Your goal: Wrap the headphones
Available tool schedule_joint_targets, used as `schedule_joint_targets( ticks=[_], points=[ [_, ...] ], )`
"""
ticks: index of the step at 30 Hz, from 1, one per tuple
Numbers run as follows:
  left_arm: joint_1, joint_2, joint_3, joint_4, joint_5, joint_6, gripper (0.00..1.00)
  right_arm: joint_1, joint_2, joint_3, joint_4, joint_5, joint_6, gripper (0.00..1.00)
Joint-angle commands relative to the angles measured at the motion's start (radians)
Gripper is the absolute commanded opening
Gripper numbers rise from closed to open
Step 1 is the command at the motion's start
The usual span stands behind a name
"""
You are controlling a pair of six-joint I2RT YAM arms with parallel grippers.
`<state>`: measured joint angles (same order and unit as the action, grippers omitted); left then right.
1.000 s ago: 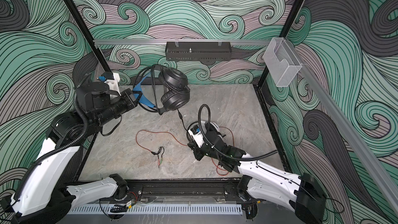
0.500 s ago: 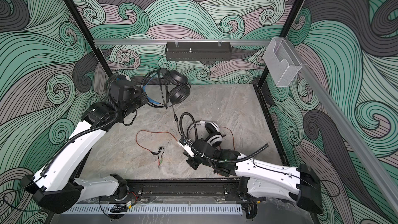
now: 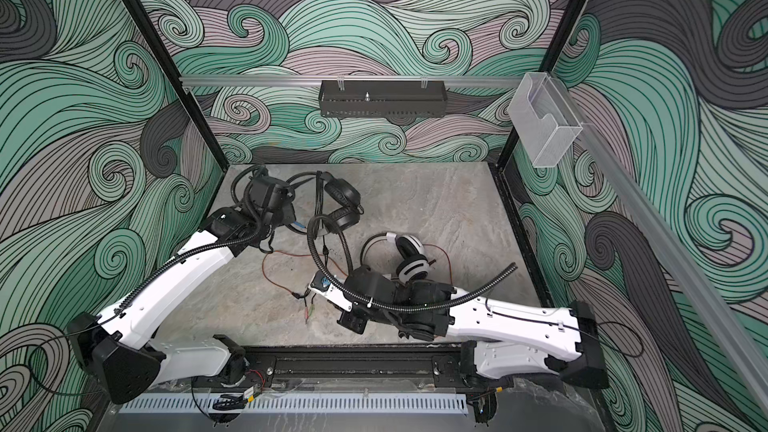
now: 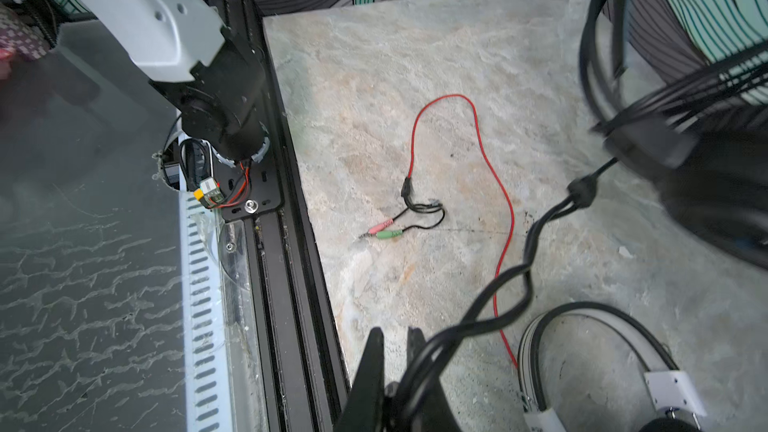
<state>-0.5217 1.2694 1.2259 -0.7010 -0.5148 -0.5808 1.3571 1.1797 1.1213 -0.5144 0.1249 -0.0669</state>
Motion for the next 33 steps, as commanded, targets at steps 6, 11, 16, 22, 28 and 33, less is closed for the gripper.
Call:
schedule_joint_targets(
  ticks=[6, 11, 16, 22, 28, 33],
  points=[
    [-0.050, -0.123, -0.078, 0.080, 0.059, 0.174, 0.00, -0.102, 0.081, 0.244, -0.137, -0.146, -0.077, 0.00],
    [-0.094, -0.169, -0.096, 0.003, 0.178, 0.264, 0.00, -0.209, 0.156, 0.397, -0.235, -0.215, -0.119, 0.00],
    [-0.124, -0.226, -0.123, -0.031, 0.235, 0.221, 0.00, -0.230, 0.220, 0.479, -0.258, -0.267, -0.178, 0.00],
    [-0.115, -0.290, -0.216, 0.045, 0.292, -0.005, 0.00, -0.180, 0.273, 0.514, -0.174, -0.312, -0.128, 0.00],
    [-0.095, -0.256, -0.192, 0.038, 0.353, -0.128, 0.00, -0.115, 0.304, 0.523, -0.113, -0.332, -0.071, 0.00],
    [-0.062, -0.236, -0.172, 0.049, 0.385, -0.156, 0.00, -0.083, 0.299, 0.511, -0.078, -0.364, -0.039, 0.00]
  ],
)
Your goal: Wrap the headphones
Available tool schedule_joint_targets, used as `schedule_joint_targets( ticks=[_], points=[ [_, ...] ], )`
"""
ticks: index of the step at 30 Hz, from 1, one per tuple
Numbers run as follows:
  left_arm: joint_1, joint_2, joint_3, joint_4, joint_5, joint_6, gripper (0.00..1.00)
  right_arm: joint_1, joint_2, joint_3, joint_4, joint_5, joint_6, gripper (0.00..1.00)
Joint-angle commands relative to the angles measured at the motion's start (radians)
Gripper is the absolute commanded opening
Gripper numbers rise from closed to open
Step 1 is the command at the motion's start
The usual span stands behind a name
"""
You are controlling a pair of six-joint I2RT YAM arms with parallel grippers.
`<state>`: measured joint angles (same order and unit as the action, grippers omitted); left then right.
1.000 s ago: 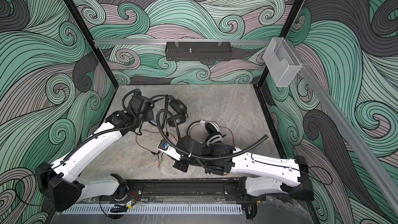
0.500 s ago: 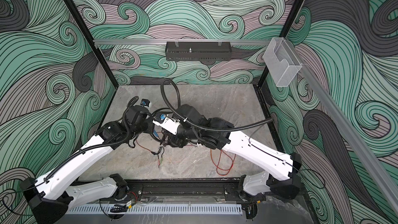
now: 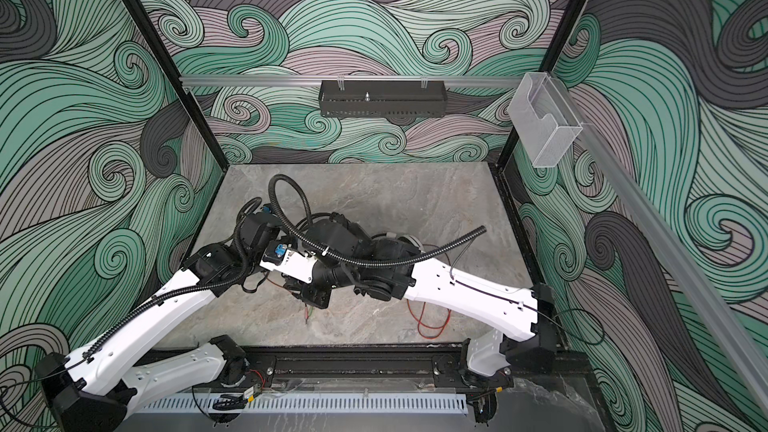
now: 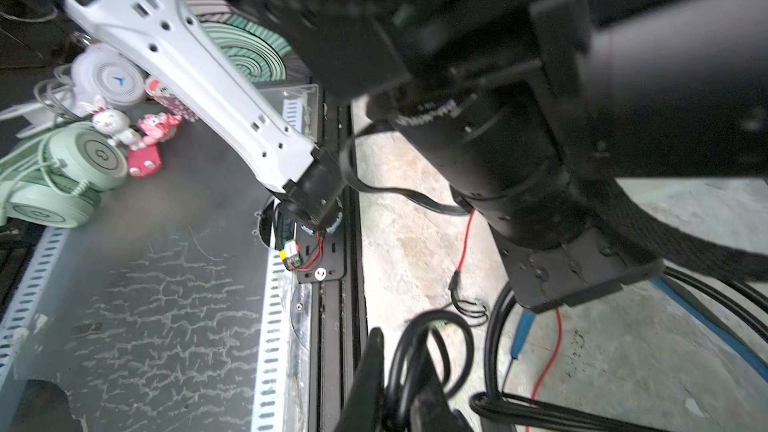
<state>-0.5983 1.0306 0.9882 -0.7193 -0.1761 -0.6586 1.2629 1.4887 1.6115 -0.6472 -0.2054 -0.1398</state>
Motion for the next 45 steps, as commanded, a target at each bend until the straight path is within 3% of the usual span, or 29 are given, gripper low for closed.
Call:
schedule_joint_targets(
  ticks=[1, 8, 18, 25, 35, 45],
  points=[
    [0.018, 0.008, 0.066, 0.066, 0.051, -0.078, 0.00, 0.013, -0.012, 0.022, 0.052, -0.034, 0.033, 0.00],
    [0.051, -0.017, 0.026, 0.095, 0.091, -0.126, 0.00, 0.013, -0.045, -0.005, 0.059, -0.041, 0.047, 0.00],
    [0.172, -0.056, 0.054, 0.137, 0.234, -0.241, 0.00, 0.030, -0.086, -0.178, 0.146, -0.068, 0.117, 0.00],
    [0.179, -0.046, 0.079, 0.118, 0.244, -0.246, 0.00, 0.030, -0.088, -0.173, 0.155, -0.055, 0.120, 0.00],
    [0.180, -0.072, 0.041, 0.020, 0.052, -0.039, 0.00, 0.030, -0.118, -0.069, 0.018, 0.057, 0.045, 0.00],
    [0.181, -0.068, 0.030, -0.024, -0.020, 0.011, 0.00, 0.034, -0.140, -0.012, -0.101, 0.098, -0.013, 0.00]
  ],
)
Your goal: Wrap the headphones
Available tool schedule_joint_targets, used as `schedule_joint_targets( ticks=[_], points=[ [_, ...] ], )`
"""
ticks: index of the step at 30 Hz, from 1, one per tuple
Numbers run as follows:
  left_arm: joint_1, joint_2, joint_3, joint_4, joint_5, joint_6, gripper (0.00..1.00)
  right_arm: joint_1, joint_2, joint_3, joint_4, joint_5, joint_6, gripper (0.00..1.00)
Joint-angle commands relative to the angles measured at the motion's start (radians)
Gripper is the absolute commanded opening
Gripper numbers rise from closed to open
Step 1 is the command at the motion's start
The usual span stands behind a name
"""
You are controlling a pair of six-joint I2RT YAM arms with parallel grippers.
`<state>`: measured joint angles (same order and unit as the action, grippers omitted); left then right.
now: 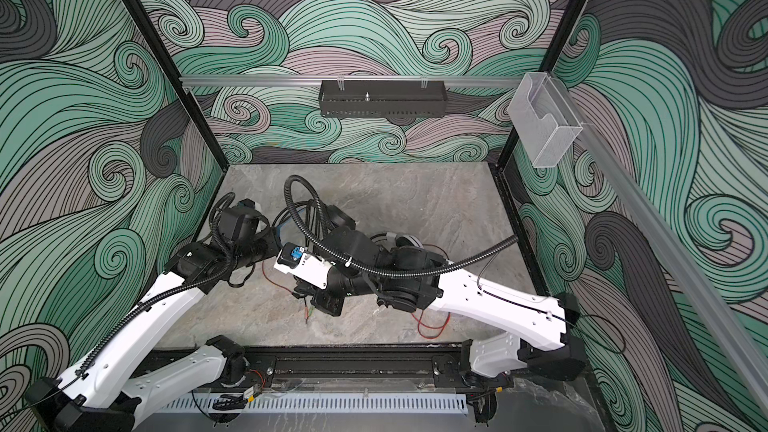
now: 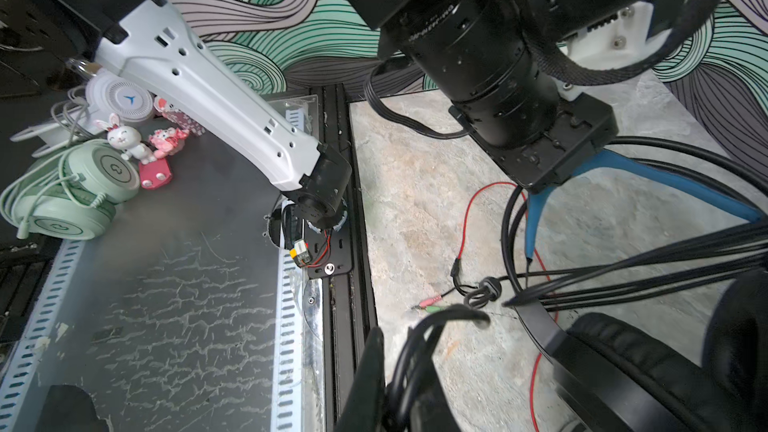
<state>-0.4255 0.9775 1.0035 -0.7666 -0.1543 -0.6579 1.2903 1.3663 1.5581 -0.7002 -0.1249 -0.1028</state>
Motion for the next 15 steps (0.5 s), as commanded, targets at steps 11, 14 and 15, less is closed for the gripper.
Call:
schedule_joint_targets(
  ticks=[11, 14, 15],
  points=[
    [0.010, -0.005, 0.058, 0.029, -0.046, 0.016, 0.00, 0.040, -0.018, -0.064, -0.059, 0.016, -0.035, 0.00],
    [0.010, -0.006, 0.053, 0.025, -0.054, 0.022, 0.00, 0.055, -0.037, -0.060, -0.099, 0.036, -0.057, 0.00],
    [0.010, -0.006, 0.052, 0.026, -0.052, 0.027, 0.00, 0.058, -0.038, -0.054, -0.113, 0.046, -0.064, 0.00]
  ],
)
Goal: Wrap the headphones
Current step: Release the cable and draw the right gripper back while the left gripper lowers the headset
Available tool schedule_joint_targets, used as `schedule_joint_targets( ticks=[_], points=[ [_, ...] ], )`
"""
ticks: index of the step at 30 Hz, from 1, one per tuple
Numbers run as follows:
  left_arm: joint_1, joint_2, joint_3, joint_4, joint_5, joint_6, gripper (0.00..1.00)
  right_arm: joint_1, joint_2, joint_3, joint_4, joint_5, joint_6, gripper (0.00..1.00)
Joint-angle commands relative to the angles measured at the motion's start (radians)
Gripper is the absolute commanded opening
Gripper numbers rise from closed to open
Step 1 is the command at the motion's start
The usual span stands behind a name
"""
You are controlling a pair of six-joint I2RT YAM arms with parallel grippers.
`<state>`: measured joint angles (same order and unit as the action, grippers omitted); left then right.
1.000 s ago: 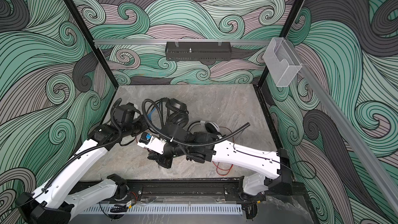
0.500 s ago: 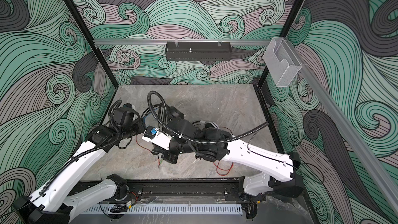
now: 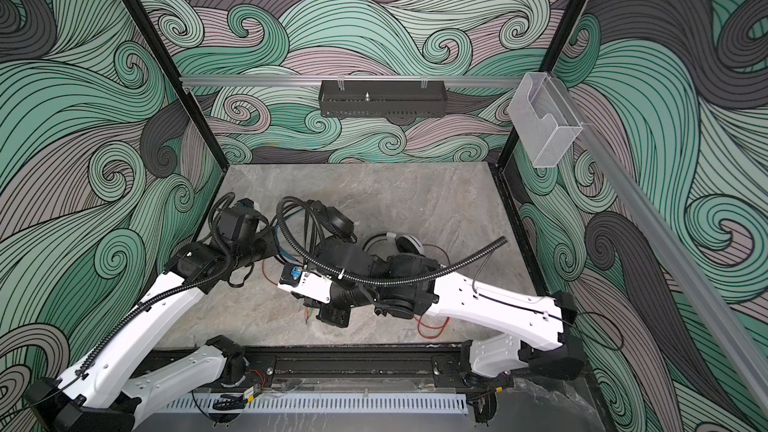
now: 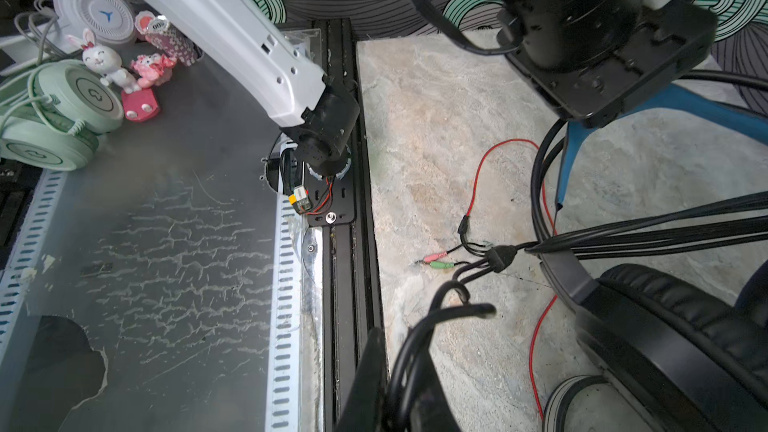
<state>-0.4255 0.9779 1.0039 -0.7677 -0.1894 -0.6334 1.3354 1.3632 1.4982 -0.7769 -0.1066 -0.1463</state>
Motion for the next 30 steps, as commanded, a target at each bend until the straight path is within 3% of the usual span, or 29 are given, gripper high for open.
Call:
schedule_joint_targets(
  ticks=[1, 7, 12, 21, 30],
  points=[
    [0.010, -0.006, 0.052, 0.028, -0.012, 0.015, 0.00, 0.014, -0.039, 0.013, -0.050, 0.039, -0.028, 0.00],
    [0.006, 0.003, 0.068, -0.015, -0.021, 0.083, 0.00, -0.004, -0.005, 0.119, -0.074, 0.131, -0.059, 0.00],
    [-0.015, -0.005, 0.097, -0.083, -0.050, 0.160, 0.00, -0.104, 0.070, 0.266, -0.128, 0.128, -0.041, 0.00],
    [-0.149, -0.026, 0.116, -0.123, -0.151, 0.278, 0.00, -0.254, 0.248, 0.510, -0.303, 0.124, -0.082, 0.00],
    [-0.185, -0.071, 0.068, -0.070, -0.099, 0.302, 0.00, -0.357, 0.249, 0.494, -0.358, 0.122, -0.174, 0.00]
  ],
)
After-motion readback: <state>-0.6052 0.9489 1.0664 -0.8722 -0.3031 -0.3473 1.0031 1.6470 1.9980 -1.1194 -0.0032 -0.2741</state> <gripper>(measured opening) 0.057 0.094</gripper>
